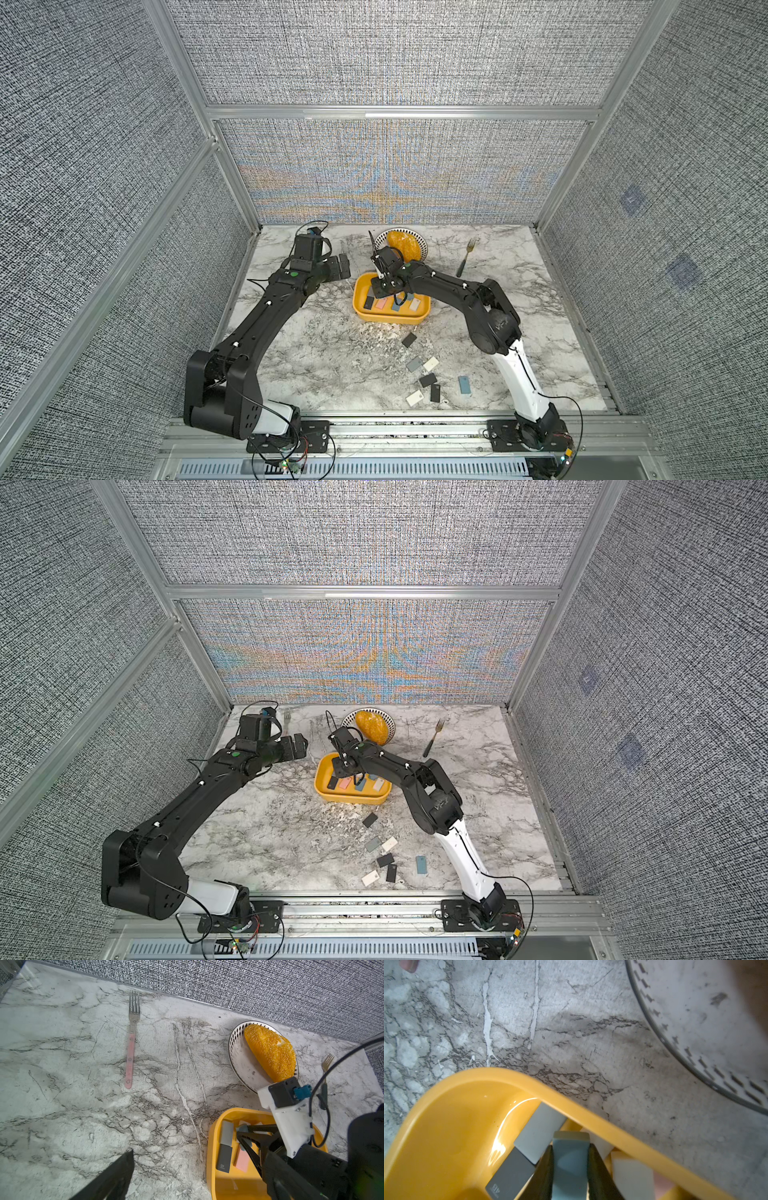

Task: Put the eraser in the storage box
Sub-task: Place the eraser in the storage box, then pick up the eraser from the center of the board.

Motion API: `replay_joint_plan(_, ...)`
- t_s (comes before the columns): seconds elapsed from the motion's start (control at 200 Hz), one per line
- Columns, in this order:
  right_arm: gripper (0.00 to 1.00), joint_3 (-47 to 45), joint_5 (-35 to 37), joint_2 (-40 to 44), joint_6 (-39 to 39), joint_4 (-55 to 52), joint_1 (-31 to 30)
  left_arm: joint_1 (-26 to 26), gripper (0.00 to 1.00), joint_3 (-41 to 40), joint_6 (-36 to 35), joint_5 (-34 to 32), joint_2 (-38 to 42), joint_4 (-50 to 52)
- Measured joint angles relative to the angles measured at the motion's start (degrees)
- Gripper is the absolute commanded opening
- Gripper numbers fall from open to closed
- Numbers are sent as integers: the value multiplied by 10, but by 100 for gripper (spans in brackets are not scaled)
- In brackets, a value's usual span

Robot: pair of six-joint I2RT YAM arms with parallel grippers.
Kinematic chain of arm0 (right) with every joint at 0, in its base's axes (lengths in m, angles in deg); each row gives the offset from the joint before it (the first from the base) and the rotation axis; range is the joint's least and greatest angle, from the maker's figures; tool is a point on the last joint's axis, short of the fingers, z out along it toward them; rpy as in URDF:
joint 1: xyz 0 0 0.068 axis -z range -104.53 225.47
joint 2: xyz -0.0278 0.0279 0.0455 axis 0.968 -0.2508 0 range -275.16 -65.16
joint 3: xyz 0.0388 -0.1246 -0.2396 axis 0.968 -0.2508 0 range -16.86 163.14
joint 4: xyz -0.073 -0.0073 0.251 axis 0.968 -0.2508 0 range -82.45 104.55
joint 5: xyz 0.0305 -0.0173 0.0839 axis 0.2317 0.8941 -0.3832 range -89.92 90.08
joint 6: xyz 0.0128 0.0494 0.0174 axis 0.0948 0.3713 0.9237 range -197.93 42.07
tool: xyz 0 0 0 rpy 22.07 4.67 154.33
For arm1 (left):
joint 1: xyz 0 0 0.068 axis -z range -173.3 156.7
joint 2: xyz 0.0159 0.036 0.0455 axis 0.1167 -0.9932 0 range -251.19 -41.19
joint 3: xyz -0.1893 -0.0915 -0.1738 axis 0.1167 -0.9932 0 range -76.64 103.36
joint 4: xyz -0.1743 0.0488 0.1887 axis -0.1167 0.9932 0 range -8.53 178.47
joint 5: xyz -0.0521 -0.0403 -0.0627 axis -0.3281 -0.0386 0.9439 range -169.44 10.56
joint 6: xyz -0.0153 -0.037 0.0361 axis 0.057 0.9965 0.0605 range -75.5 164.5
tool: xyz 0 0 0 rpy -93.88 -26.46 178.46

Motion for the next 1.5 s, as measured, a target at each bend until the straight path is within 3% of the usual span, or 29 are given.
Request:
replay_joint_plan(0.36, 55, 13, 0, 8, -2, -8, -10, -2, 100, 0, 0, 2, -1, 0)
replay_joint_plan(0.561, 61, -12, 26, 67, -2, -12, -17, -2, 100, 0, 0, 2, -1, 0)
replay_joint_plan(0.786, 67, -149, 61, 218, 19, -2, -40, -2, 100, 0, 0, 8, 3, 0)
replay_joint_plan(1.031, 70, -324, 94, 382, 96, -8, -70, -3, 100, -5, 0, 10, 5, -2)
replay_joint_plan(1.501, 71, -502, 59, 426, 215, -5, -100, -3, 100, -16, 0, 25, 17, -6)
